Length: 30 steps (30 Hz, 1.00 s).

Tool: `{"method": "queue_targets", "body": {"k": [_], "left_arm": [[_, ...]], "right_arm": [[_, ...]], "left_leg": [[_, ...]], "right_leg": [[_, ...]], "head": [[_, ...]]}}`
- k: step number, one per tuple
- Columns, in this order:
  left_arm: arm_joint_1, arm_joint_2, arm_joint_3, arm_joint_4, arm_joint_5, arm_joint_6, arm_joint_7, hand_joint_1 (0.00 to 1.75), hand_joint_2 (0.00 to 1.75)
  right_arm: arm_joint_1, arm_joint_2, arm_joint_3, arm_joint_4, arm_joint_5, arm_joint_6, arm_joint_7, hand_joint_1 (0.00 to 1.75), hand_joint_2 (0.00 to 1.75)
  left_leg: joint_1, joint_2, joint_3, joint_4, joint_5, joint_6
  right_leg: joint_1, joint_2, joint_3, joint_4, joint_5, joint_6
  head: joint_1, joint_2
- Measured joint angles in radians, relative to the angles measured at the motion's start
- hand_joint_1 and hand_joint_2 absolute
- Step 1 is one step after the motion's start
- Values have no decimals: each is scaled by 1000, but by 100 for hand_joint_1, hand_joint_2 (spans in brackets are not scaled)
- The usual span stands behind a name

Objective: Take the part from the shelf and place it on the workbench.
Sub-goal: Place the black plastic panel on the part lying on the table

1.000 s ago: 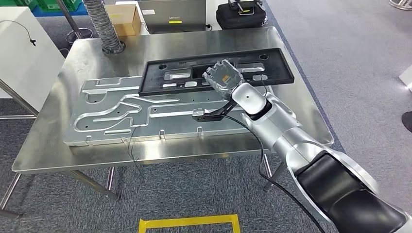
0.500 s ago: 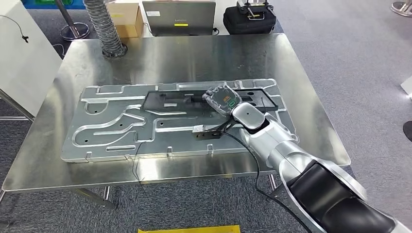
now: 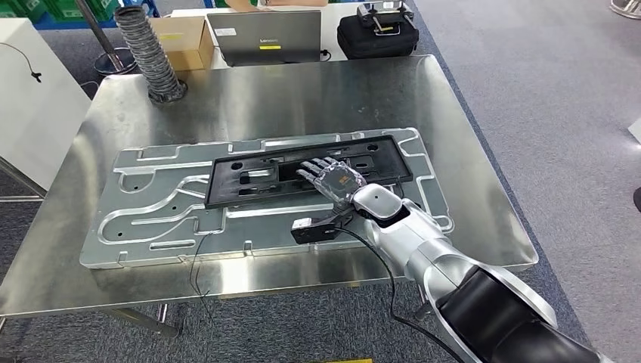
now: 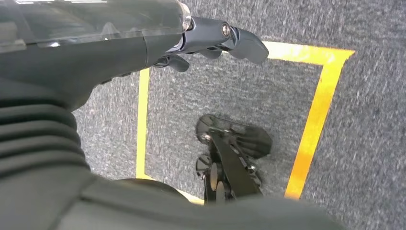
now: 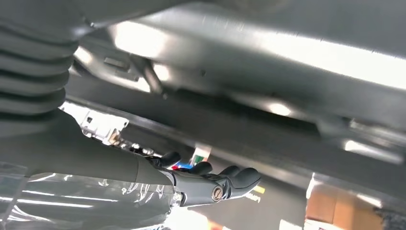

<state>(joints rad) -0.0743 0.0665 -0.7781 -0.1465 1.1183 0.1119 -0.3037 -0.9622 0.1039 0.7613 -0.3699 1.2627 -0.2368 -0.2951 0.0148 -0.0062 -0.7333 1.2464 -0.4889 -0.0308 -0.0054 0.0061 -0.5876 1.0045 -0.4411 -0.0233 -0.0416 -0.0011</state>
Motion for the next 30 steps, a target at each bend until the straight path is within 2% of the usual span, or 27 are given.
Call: {"method": "queue_targets", "body": {"k": [1, 2, 4, 7, 8, 10, 12, 13, 14, 15, 17, 18, 19, 21, 22, 24, 25, 27, 28, 29, 30], "left_arm": [[0, 0, 0, 0, 1, 3, 0, 0, 0], [-1, 0, 0, 0, 3, 6, 1, 0, 0], [-2, 0, 0, 0, 9, 11, 2, 0, 0], [-2, -1, -1, 0, 16, 13, 5, 0, 0], [-2, -1, -1, 0, 18, 13, 7, 0, 0], [-3, -2, -4, 0, 23, 14, 10, 0, 0], [-3, -2, -7, 0, 30, 14, 11, 0, 0], [-2, -1, -9, 0, 35, 14, 12, 0, 0], [0, -1, -10, 0, 39, 14, 12, 0, 0], [2, -1, -12, 0, 44, 14, 12, 0, 0], [3, -3, -14, 0, 52, 13, 8, 0, 0], [3, -3, -15, 0, 58, 13, 5, 0, 0], [3, -4, -15, 0, 62, 12, 0, 0, 0], [2, -5, -15, 0, 74, 6, -11, 0, 0], [2, -5, -15, 0, 79, 1, -17, 0, 0], [3, -5, -15, 0, 88, -8, -27, 0, 0], [3, -6, -15, 0, 90, -10, -30, 0, 0], [5, -8, -15, 0, 93, -11, -33, 0, 0], [6, -9, -15, 0, 94, -11, -33, 0, 0], [7, -9, -15, 0, 94, -11, -34, 0, 0], [7, -9, -15, 0, 94, -11, -34, 0, 0]], "right_arm": [[2, 0, -2, 1, -14, -11, -9, 0, 0], [3, 0, -6, 0, -33, -30, -20, 0, 0], [3, 0, -26, -10, -95, -92, -54, 0, 0], [7, -5, -82, -61, -225, -193, -126, 0, 0], [9, -12, -106, -95, -285, -221, -153, 0, 0], [24, -36, -165, -197, -436, -269, -207, 0, 0], [61, -78, -236, -344, -590, -302, -242, 0, 0], [87, -103, -276, -432, -649, -326, -254, 0, 0], [116, -129, -320, -526, -688, -355, -261, 0, 0], [144, -154, -367, -625, -705, -386, -268, 0, 0], [191, -191, -461, -801, -672, -438, -289, 0, 0], [214, -203, -512, -885, -634, -450, -304, 0, 0], [239, -209, -562, -958, -588, -457, -324, 0, 0], [298, -213, -668, -1090, -503, -462, -366, 0, 0], [333, -213, -717, -1145, -475, -463, -381, 0, 0], [424, -212, -817, -1256, -456, -463, -382, 0, 0], [474, -211, -861, -1303, -456, -463, -378, 0, 0], [568, -206, -939, -1380, -460, -463, -382, 0, 0], [604, -202, -970, -1408, -461, -463, -389, 0, 0], [634, -199, -996, -1431, -461, -463, -394, 0, 0], [656, -196, -1017, -1453, -461, -463, -396, 0, 0]], "left_leg": [[1, 0, 31, -68, 38, 1], [1, 0, 64, -134, 64, 3], [0, 0, 101, -211, 82, 12], [-1, -1, 104, -220, 76, 29], [0, -1, 105, -222, 76, 35], [1, 0, 107, -225, 77, 46], [-1, -2, 109, -225, 75, 53], [-1, -5, 110, -225, 73, 55], [-2, -8, 113, -225, 72, 56], [-3, -12, 116, -225, 71, 57], [-6, -15, 121, -224, 67, 55], [-9, -15, 123, -224, 65, 52], [-10, -15, 124, -224, 63, 49], [-11, -13, 126, -225, 61, 40], [-12, -12, 128, -226, 59, 37], [-12, -8, 122, -198, 32, 28], [-12, -5, 107, -156, 4, 25], [-7, -1, 54, -30, -61, 17], [-6, 0, 31, 22, -80, 14], [-5, 0, 23, 43, -80, 13], [-4, 0, 35, 24, -62, 13]], "right_leg": [[0, 1, 4, 2, -5, 3], [2, 2, 6, 6, -10, 8], [6, 4, 4, 13, -17, 17], [6, 4, 0, 18, -22, 30], [4, 3, -6, 34, -35, 35], [1, 1, -45, 122, -86, 44], [0, 0, -109, 255, -142, 48], [0, 0, -131, 296, -150, 49], [0, 0, -136, 300, -138, 48], [1, 0, -123, 265, -107, 45], [6, -3, -64, 127, -34, 33], [9, -6, -38, 68, -11, 28], [13, -8, -22, 31, 0, 24], [17, -9, -15, 11, 1, 20], [14, -9, -11, 6, 2, 17], [7, -14, 3, -9, 6, 9], [5, -18, 9, -14, 6, 5], [6, -23, 12, -14, 5, 2], [6, -22, 10, -13, 4, 1], [6, -20, 9, -11, 3, 2], [5, -17, 9, -9, 2, 3]], "head": [[0, 0], [0, 0], [0, 0], [0, 0], [0, 0], [0, 0], [0, 0], [0, 0], [0, 0], [0, 0], [0, 0], [0, 0], [0, 0], [0, 0], [0, 0], [0, 0], [0, 0], [0, 0], [0, 0], [0, 0], [0, 0]]}}
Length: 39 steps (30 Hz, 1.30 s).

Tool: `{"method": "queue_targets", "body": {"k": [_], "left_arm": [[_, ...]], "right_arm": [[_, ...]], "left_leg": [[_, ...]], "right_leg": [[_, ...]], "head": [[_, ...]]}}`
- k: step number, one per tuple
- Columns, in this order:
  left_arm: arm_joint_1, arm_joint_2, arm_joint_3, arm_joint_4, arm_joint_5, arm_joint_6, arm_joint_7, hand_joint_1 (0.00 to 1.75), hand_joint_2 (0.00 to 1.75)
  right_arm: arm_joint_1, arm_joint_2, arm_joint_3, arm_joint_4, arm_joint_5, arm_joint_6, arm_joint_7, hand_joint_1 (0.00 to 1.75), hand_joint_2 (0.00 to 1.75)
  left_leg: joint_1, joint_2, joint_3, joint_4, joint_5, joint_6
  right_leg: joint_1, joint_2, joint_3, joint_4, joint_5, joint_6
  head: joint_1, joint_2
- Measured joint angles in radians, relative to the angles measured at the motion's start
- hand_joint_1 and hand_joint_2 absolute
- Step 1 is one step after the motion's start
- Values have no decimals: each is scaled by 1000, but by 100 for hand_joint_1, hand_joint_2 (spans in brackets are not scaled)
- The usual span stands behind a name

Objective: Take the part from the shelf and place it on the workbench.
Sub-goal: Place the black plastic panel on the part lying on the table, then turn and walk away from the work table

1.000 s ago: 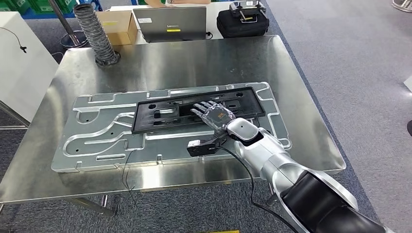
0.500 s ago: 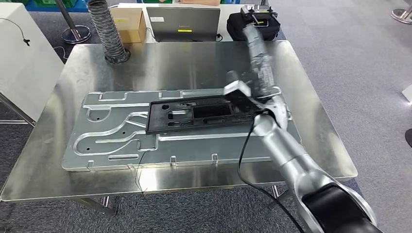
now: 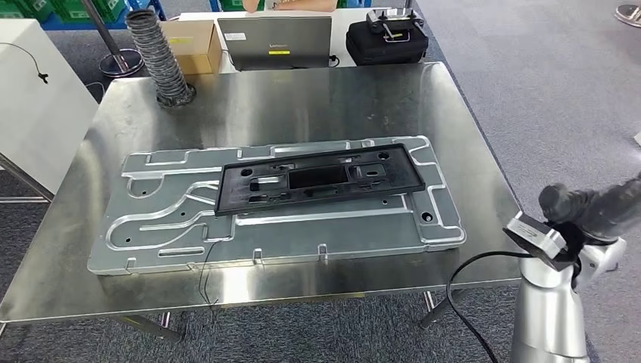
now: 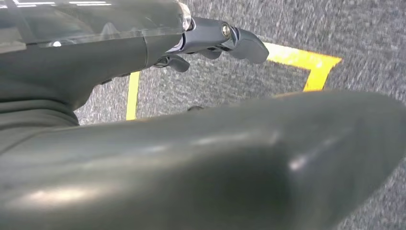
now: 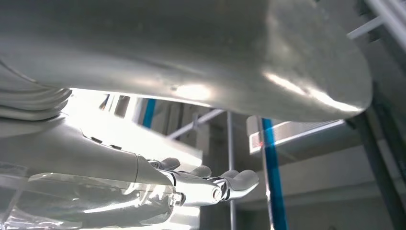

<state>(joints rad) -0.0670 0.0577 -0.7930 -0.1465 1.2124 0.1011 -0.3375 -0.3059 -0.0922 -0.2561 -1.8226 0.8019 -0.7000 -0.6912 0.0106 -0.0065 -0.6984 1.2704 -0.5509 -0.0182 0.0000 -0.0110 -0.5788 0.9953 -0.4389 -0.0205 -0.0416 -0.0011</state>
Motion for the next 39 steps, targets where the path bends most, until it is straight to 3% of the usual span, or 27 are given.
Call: {"method": "queue_targets", "body": {"k": [2, 4, 7, 9, 10, 12, 13, 14, 15, 16, 19, 23, 25, 28, 29, 30, 31, 33, 34, 36, 38, 39], "left_arm": [[-2, 0, 0, 0, 0, 0, -1, 0, 0], [-4, 0, 0, 0, 0, 0, -2, 0, 0], [-8, -1, 0, 0, 0, 0, -2, 0, 0], [-10, -3, 0, 0, 0, -3, -2, 0, 0], [-11, -3, 0, 0, -1, -6, -2, 0, 0], [-11, -3, 0, 0, -2, -13, 0, 0, 0], [-10, -3, -1, 0, -2, -15, 1, 0, 0], [-8, -3, -2, 0, 0, -16, 1, 0, 0], [-6, -3, -2, 0, 3, -17, 2, 0, 0], [-6, -3, -3, 0, 7, -17, 1, 0, 0], [-8, -3, -4, 0, 18, -18, 0, 0, 0], [-8, -2, -5, 0, 29, -16, -1, 0, 0], [-6, -2, -6, 0, 30, -16, -2, 0, 0], [-4, -2, -8, 0, 32, -17, -4, 0, 0], [-2, -3, -8, 0, 34, -18, -6, 0, 0], [-1, -3, -9, 0, 35, -18, -8, 0, 0], [1, -3, -10, 0, 37, -18, -10, 0, 0], [2, -4, -11, 0, 39, -18, -11, 0, 0], [2, -5, -12, 0, 40, -17, -12, 0, 0], [2, -6, -15, 0, 44, -16, -13, 0, 0], [4, -7, -17, 0, 50, -14, -13, 0, 0], [3, -8, -18, 0, 52, -13, -13, 0, 0]], "right_arm": [[30, 2, -31, -33, 0, 0, -2, 0, 0], [47, 4, -53, -57, 0, 0, -3, 0, 0], [64, 6, -73, -80, 2, 0, -4, 0, 0], [74, 8, -84, -87, 5, 0, -3, 0, 0], [88, 10, -93, -86, 3, 0, -2, 0, 0], [142, 22, -126, -74, -23, 0, 1, 0, 0], [177, 30, -149, -60, -47, 0, 1, 0, 0], [209, 40, -174, -37, -76, 0, 1, 0, 0], [237, 48, -199, -6, -106, 0, 1, 0, 0], [260, 55, -224, 30, -136, 0, 1, 0, 0], [305, 71, -288, 160, -211, 2, 0, 0, 0], [341, 89, -343, 311, -260, 3, -1, 0, 0], [347, 98, -364, 388, -264, 3, 0, 0, 0], [341, 100, -417, 566, -252, 10, 7, 0, 0], [337, 99, -445, 648, -249, 14, 6, 0, 0], [334, 95, -475, 736, -245, 16, 5, 0, 0], [331, 90, -504, 825, -238, 16, 4, 0, 0], [328, 78, -551, 987, -191, 12, 31, 0, 0], [327, 72, -570, 1051, -147, 10, 60, 0, 0], [324, 68, -610, 1152, -29, 8, 143, 0, 0], [319, 71, -655, 1235, 92, 7, 248, 0, 0], [318, 73, -675, 1269, 138, 6, 295, 0, 0]], "left_leg": [[0, 0, 68, -128, 61, 4], [-2, 0, 123, -234, 91, 14], [-6, -1, 133, -257, 94, 32], [-3, 1, 134, -264, 103, 44], [-1, 2, 134, -267, 107, 49], [-2, 2, 129, -267, 112, 55], [-3, 0, 126, -266, 113, 57], [-4, -2, 122, -264, 114, 57], [-6, -3, 119, -263, 115, 57], [-7, -3, 117, -261, 116, 56], [-12, -2, 114, -259, 119, 48], [-13, 0, 111, -259, 124, 27], [-13, 1, 95, -216, 80, 16], [-8, 1, 39, -43, -41, 8], [-7, 1, 34, -4, -60, 6], [-6, 1, 48, -1, -60, 5], [-5, 1, 81, -38, -45, 5], [-3, 1, 174, -175, -7, 9], [-4, -1, 206, -229, 5, 13], [-9, -2, 222, -267, 13, 27], [-11, 1, 214, -269, 33, 41], [-10, 3, 206, -271, 43, 48]], "right_leg": [[-1, 6, 2, 4, -3, 5], [2, 11, 1, 10, -6, 14], [3, 14, -2, 11, -4, 31], [0, 14, -8, 31, -24, 42], [-2, 14, -22, 68, -51, 47], [-7, 13, -72, 191, -122, 58], [-10, 13, -96, 249, -148, 61], [-11, 13, -107, 278, -155, 62], [-12, 13, -98, 267, -142, 62], [-13, 13, -70, 219, -114, 59], [-6, 11, 28, 33, -43, 43], [-4, 10, 33, 0, -22, 24], [-9, 7, 26, -10, -7, 12], [-8, 3, 2, -10, 12, 6], [-8, 2, -8, -7, 18, 7], [-7, 1, -19, -4, 24, 9], [-7, 0, -29, 0, 30, 12], [-7, -1, -48, 10, 40, 19], [-6, 0, -55, 16, 44, 24], [-5, 1, -60, 19, 55, 36], [-7, 4, -62, 17, 65, 48], [-8, 6, -67, 22, 55, 53]], "head": [[0, 0], [0, 0], [0, 0], [0, 0], [0, 0], [0, 0], [0, 0], [0, 0], [0, 0], [0, 0], [0, 0], [0, 0], [0, 0], [0, 0], [0, 0], [0, 0], [0, 0], [0, 0], [0, 0], [0, 0], [0, 0], [0, 0]]}}
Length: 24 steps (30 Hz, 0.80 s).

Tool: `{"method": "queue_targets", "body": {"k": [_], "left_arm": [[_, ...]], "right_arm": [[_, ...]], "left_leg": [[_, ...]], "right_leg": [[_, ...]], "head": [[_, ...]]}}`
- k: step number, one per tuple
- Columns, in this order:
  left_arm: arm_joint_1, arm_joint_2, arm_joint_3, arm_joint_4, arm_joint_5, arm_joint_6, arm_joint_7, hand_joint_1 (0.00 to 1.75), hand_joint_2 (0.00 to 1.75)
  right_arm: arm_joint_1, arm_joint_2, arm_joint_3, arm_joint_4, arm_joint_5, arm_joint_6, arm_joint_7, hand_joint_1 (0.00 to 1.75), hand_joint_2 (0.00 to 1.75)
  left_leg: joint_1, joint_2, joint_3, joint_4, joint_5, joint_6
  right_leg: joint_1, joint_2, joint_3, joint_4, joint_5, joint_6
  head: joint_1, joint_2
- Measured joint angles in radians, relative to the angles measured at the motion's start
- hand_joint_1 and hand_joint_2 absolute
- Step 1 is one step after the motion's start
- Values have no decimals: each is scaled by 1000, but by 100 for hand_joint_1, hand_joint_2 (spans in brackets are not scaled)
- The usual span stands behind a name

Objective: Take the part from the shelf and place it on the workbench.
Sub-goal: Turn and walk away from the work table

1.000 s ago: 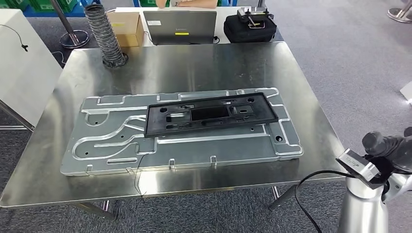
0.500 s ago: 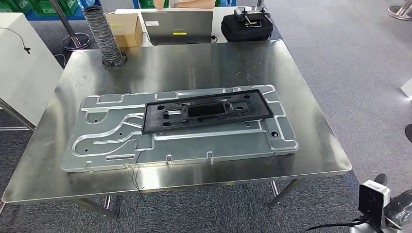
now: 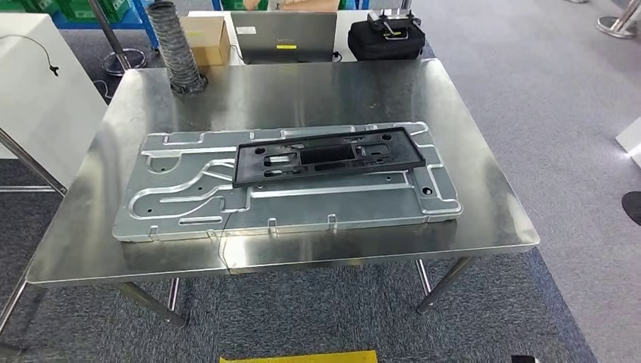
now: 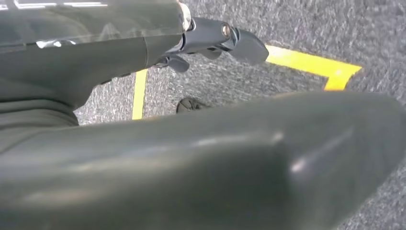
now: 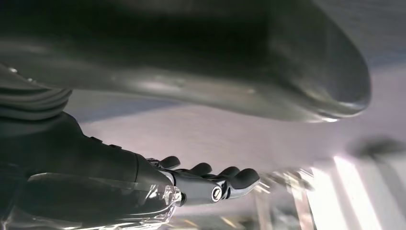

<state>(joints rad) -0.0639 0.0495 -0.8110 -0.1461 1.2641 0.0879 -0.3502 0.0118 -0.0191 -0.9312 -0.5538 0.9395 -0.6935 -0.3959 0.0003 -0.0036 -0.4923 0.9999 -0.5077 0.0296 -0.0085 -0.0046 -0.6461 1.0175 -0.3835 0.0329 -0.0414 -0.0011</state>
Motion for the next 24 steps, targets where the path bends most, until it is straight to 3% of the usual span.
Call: {"method": "queue_targets", "body": {"k": [1, 2, 4, 5, 6, 7, 9, 11, 12, 15, 16, 17, 19, 20, 21, 22, 24], "left_arm": [[0, -1, 0, 0, 2, 0, 1, 0, 0], [-1, -1, -1, 0, 2, 1, 1, 0, 0], [2, -1, -3, 0, 3, 1, 2, 0, 0], [3, -1, -4, 0, 3, 0, 2, 0, 0], [3, -1, -6, 0, 2, 0, 2, 0, 0], [3, -1, -9, 0, 2, 0, 2, 0, 0], [2, -1, -13, 0, 0, -1, 1, 0, 0], [0, -2, -16, 0, -3, -3, 0, 0, 0], [-2, -3, -18, 0, -4, -3, 0, 0, 0], [-2, -2, -27, 0, -10, -5, -1, 0, 0], [-1, -1, -32, 1, -12, -6, -1, 0, 0], [0, 0, -36, 1, -14, -9, -1, 0, 0], [0, 0, -43, 1, -17, -17, 0, 0, 0], [-1, 0, -45, 1, -16, -20, 0, 0, 0], [-1, 0, -46, 1, -16, -23, 0, 0, 0], [-2, 0, -49, 1, -15, -24, 0, 0, 0], [-4, 0, -53, 1, -14, -26, 0, 0, 0]], "right_arm": [[-1, 2, -21, 33, 39, 0, 44, 0, 0], [-3, 4, -38, 59, 60, 0, 73, 0, 0], [-10, 5, -63, 108, 88, 1, 111, 0, 0], [-15, 5, -70, 133, 103, 5, 129, 0, 0], [-19, 6, -75, 157, 121, 12, 147, 0, 0], [-22, 6, -77, 180, 141, 23, 166, 0, 0], [-30, 6, -77, 217, 183, 60, 206, 0, 0], [-40, 6, -72, 246, 224, 124, 253, 0, 0], [-44, 7, -69, 258, 240, 160, 278, 0, 0], [-48, 13, -57, 290, 265, 273, 352, 0, 0], [-50, 17, -55, 299, 267, 321, 383, 0, 0], [-51, 21, -54, 307, 267, 369, 412, 0, 0], [-53, 28, -54, 318, 267, 457, 457, 0, 0], [-53, 31, -54, 322, 267, 489, 470, 0, 0], [-54, 34, -54, 326, 267, 516, 480, 0, 0], [-55, 36, -54, 329, 267, 537, 485, 0, 0], [-57, 40, -53, 334, 268, 561, 487, 0, 0]], "left_leg": [[2, 2, -11, -2, 12, 6], [2, 3, -24, -2, 22, 11], [0, 6, -51, -1, 42, 15], [-2, 7, -65, 0, 52, 14], [-3, 8, -78, 2, 62, 14], [-3, 9, -90, 4, 70, 12], [-4, 9, -109, 7, 85, 8], [-6, 10, -119, 9, 100, -2], [-5, 12, -122, 8, 108, -7], [-4, 12, -128, 12, 115, -26], [-3, 11, -135, 31, 90, -32], [-2, 9, -147, 69, 47, -37], [3, 8, -175, 189, -54, -46], [4, 8, -184, 247, -82, -49], [5, 8, -181, 282, -85, -52], [6, 8, -162, 284, -67, -53], [9, 8, -77, 191, -19, -52]], "right_leg": [[-2, 2, -11, 23, -31, 5], [-3, 3, -27, 68, -80, 9], [-5, 4, -59, 197, -184, 15], [-5, 4, -63, 250, -208, 16], [-5, 4, -51, 274, -209, 15], [-4, 4, -23, 263, -190, 13], [-2, 4, 82, 144, -147, 3], [4, 3, 176, 6, -145, -11], [8, 3, 197, -31, -152, -17], [9, 0, 192, -53, -135, -33], [7, -2, 184, -57, -123, -40], [5, -4, 174, -59, -112, -45], [7, -7, 146, -55, -92, -51], [7, -7, 131, -52, -82, -51], [7, -8, 115, -48, -73, -51], [7, -8, 99, -43, -64, -49], [6, -7, 68, -31, -48, -43]], "head": [[0, 0], [0, 0], [0, 0], [0, 0], [0, 0], [0, 0], [0, 0], [0, 0], [0, 0], [0, 0], [0, 0], [0, 0], [0, 0], [0, 0], [0, 0], [0, 0], [0, 0]]}}
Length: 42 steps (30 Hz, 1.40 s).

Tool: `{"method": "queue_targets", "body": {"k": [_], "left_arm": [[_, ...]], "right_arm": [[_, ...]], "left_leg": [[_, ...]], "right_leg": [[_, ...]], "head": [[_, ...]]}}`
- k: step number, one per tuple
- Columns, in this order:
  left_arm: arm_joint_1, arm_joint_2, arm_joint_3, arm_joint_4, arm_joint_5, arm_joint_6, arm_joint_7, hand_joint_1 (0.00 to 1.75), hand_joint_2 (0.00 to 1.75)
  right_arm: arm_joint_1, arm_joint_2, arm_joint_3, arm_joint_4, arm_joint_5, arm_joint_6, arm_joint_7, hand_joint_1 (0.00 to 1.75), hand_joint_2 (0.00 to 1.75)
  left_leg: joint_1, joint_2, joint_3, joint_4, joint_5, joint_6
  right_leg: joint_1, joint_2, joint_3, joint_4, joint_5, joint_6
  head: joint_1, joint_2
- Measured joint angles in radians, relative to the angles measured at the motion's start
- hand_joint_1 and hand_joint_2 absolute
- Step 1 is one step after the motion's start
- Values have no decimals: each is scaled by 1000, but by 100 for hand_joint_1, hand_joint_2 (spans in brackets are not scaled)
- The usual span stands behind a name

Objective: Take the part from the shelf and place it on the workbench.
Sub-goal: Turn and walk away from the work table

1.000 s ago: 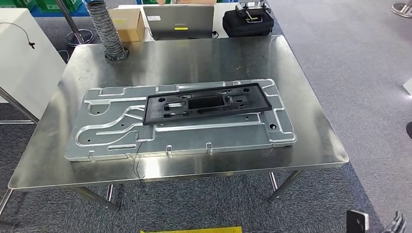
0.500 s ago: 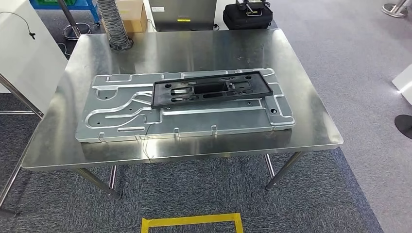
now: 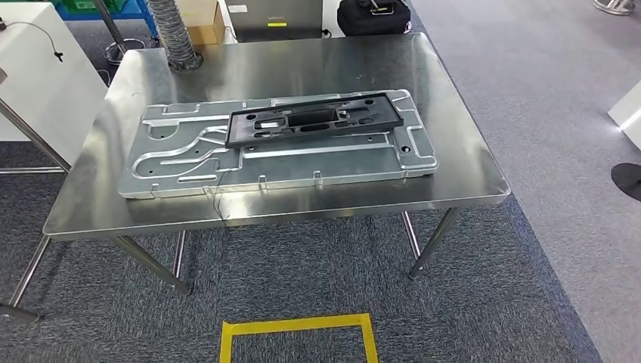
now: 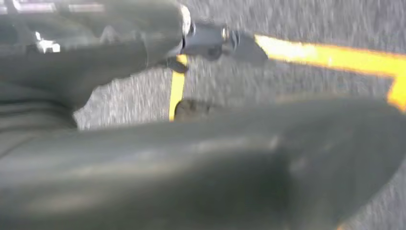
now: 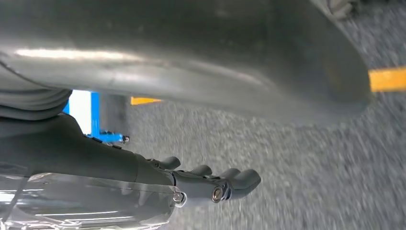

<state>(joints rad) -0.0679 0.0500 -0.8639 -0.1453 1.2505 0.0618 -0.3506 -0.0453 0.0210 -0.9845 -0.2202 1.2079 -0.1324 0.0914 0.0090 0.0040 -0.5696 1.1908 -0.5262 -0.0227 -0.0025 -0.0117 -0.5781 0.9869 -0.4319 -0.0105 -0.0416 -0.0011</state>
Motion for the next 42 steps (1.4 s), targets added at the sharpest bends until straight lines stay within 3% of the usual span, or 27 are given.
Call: {"method": "queue_targets", "body": {"k": [2, 3, 6, 7, 8, 10, 11, 12, 13, 14, 16, 18, 19, 21, 22, 24, 26, 27, 28, 29, 31, 33, 34, 36, 38, 41, 42], "left_arm": [[-5, 0, -3, 0, 1, -1, 0, 0, 0], [-7, 0, -5, 0, 2, -2, 0, 0, 0], [-7, -1, -9, 0, 3, -1, 0, 0, 0], [-7, -2, -10, 0, 3, 0, 0, 0, 0], [-8, -2, -11, 0, 3, 2, 0, 0, 0], [-8, -2, -12, 0, 3, 4, 0, 0, 0], [-8, -2, -13, 0, 3, 5, 0, 0, 0], [-8, -2, -13, 0, 3, 6, 0, 0, 0], [-7, -2, -13, 0, 3, 6, 0, 0, 0], [-7, -2, -13, 0, 2, 6, 0, 0, 0], [-7, -2, -14, 0, 1, 7, 0, 0, 0], [-8, -3, -14, 0, 1, 8, 0, 0, 0], [-8, -4, -15, 0, 0, 9, 0, 0, 0], [-6, -3, -17, 0, -1, 10, 0, 0, 0], [-5, -3, -19, 0, -2, 10, 0, 0, 0], [-3, -3, -24, 1, -4, 10, 1, 0, 0], [-3, -3, -29, 1, -7, 9, 2, 0, 0], [-3, -3, -31, 1, -7, 8, 2, 0, 0], [-4, -3, -33, 1, -7, 8, 2, 0, 0], [-4, -3, -35, 1, -8, 8, 2, 0, 0], [-7, -3, -37, 1, -8, 8, 2, 0, 0], [-10, -2, -37, 1, -8, 8, 2, 0, 0], [-11, -1, -38, 1, -8, 8, 1, 0, 0], [-9, 0, -38, 1, -9, 8, 1, 0, 0], [-10, 1, -39, 1, -12, 8, -2, 0, 0], [-11, 6, -44, 1, -17, 8, -11, 0, 0], [-11, 9, -47, 1, -17, 8, -13, 0, 0]], "right_arm": [[-2, 1, 1, 1, 5, 10, -6, 0, 0], [-3, 1, 2, 1, 9, 12, -11, 0, 0], [-5, 2, 6, 2, 16, 12, -27, 0, 0], [-5, 2, 8, 2, 16, 13, -32, 0, 0], [-4, 3, 9, 3, 17, 13, -35, 0, 0], [-5, 4, 10, 4, 19, 15, -41, 0, 0], [-5, 4, 10, 5, 20, 15, -42, 0, 0], [-5, 4, 10, 5, 21, 16, -43, 0, 0], [-5, 5, 11, 5, 22, 16, -44, 0, 0], [-5, 5, 11, 5, 23, 17, -45, 0, 0], [-7, 5, 12, 6, 26, 18, -48, 0, 0], [-9, 5, 13, 6, 28, 18, -50, 0, 0], [-9, 5, 14, 6, 28, 18, -50, 0, 0], [-7, 6, 14, 7, 29, 18, -49, 0, 0], [-7, 6, 14, 7, 29, 19, -48, 0, 0], [-7, 6, 14, 8, 29, 19, -45, 0, 0], [-7, 6, 14, 8, 29, 21, -45, 0, 0], [-7, 6, 14, 8, 29, 23, -46, 0, 0], [-6, 6, 14, 8, 29, 23, -48, 0, 0], [-6, 6, 14, 8, 29, 24, -50, 0, 0], [-6, 6, 14, 8, 30, 24, -55, 0, 0], [-6, 6, 14, 8, 31, 23, -58, 0, 0], [-6, 6, 14, 8, 31, 23, -60, 0, 0], [-6, 7, 14, 8, 31, 23, -63, 0, 0], [-6, 8, 14, 9, 30, 23, -65, 0, 0], [-5, 11, 14, 10, 28, 24, -68, 0, 0], [-5, 11, 14, 11, 28, 25, -68, 0, 0]], "left_leg": [[-2, -1, 94, -138, 4, 7], [-4, -1, 119, -181, -4, 12], [-6, 1, 112, -204, 4, 37], [-6, 3, 104, -206, 14, 46], [-4, 6, 93, -207, 25, 54], [-5, 7, 66, -206, 46, 62], [-6, 8, 50, -205, 57, 63], [-6, 8, 36, -203, 67, 62], [-7, 8, 21, -200, 77, 60], [-7, 7, 7, -196, 86, 58], [-7, 7, -18, -190, 103, 51], [-9, 7, -33, -187, 120, 41], [-8, 8, -36, -189, 128, 34], [-6, 8, -43, -191, 140, 22], [-5, 7, -50, -182, 128, 16], [-3, 5, -78, -106, 51, 7], [-1, 4, -110, 26, -40, 0], [0, 5, -115, 77, -56, -3], [1, 5, -106, 98, -49, -4], [2, 5, -80, 84, -26, -4], [1, 4, 15, -37, 13, 1], [-3, 3, 96, -166, 5, 13], [-6, 3, 111, -198, -4, 19], [-6, 4, 105, -211, 4, 34], [-2, 7, 89, -216, 23, 51], [-1, 10, 53, -216, 54, 63], [-1, 10, 40, -215, 64, 62]], "right_leg": [[2, 0, -23, 15, 12, 10], [3, -1, -30, 20, 19, 15], [0, 1, -40, 26, 31, 34], [-1, 3, -47, 40, 12, 40], [-3, 5, -60, 75, -27, 46], [-7, 7, -93, 193, -130, 55], [-9, 7, -106, 255, -163, 58], [-10, 7, -107, 294, -171, 60], [-11, 7, -92, 301, -156, 61], [-11, 7, -58, 272, -128, 60], [-9, 7, 47, 133, -88, 52], [-3, 8, 124, 7, -95, 40], [0, 8, 136, -21, -101, 34], [0, 5, 127, -31, -88, 22], [-2, 3, 119, -33, -78, 14], [-4, -1, 98, -37, -57, 1], [-1, -3, 71, -32, -39, -5], [1, -3, 57, -27, -31, -5], [2, -3, 41, -22, -23, -4], [2, -3, 25, -15, -15, -2], [2, -1, -4, 0, -3, 4], [4, -2, -23, 11, 9, 14], [4, -3, -28, 13, 16, 19], [4, -2, -34, 13, 29, 31], [2, 3, -48, 39, -4, 43], [-7, 7, -95, 205, -143, 59], [-9, 7, -103, 261, -169, 63]], "head": [[0, 0], [0, 0], [0, 0], [0, 0], [0, 0], [0, 0], [0, 0], [0, 0], [0, 0], [0, 0], [0, 0], [0, 0], [0, 0], [0, 0], [0, 0], [0, 0], [0, 0], [0, 0], [0, 0], [0, 0], [0, 0], [0, 0], [0, 0], [0, 0], [0, 0], [0, 0], [0, 0]]}}
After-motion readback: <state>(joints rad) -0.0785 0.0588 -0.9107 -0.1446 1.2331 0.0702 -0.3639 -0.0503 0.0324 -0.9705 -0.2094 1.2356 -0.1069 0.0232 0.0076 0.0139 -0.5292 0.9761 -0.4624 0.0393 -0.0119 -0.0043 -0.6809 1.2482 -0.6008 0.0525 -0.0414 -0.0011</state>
